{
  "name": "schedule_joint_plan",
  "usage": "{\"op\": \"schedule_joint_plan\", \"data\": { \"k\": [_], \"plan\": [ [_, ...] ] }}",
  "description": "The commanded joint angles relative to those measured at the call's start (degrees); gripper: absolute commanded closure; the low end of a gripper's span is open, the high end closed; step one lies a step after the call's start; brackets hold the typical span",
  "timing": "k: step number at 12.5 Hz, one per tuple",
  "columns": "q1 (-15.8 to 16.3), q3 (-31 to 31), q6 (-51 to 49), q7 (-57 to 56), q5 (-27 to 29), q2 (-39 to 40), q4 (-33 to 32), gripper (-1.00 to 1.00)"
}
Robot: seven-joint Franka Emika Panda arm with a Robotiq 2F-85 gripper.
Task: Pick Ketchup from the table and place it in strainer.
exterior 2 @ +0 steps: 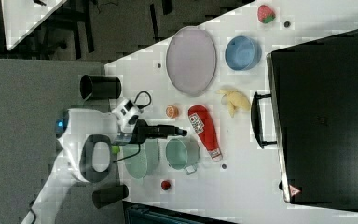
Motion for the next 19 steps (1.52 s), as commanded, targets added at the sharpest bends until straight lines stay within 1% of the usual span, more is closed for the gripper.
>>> {"op": "schedule_joint_plan", "data": {
  "k": [1,3,11,15,16,19],
  "plan": [
    [-0.71,1.78,8.93,-9.93,-0.82,0.71,-0.44,-1.0],
    [-0.69,2.16,13.27,-9.94,-0.82,3.75,-1.59,-1.0],
    [-0.31,2.07,21.57,-9.96,-0.91,15.73,-2.04,-1.0],
    [-0.31,1.88,28.25,-9.93,-1.04,20.66,-2.05,-1.0],
    [-0.28,1.95,28.35,-9.93,-1.04,21.36,-2.05,-0.93],
    [-0.26,1.98,28.26,-9.75,-1.04,20.95,-1.78,-0.21]
  ]
}}
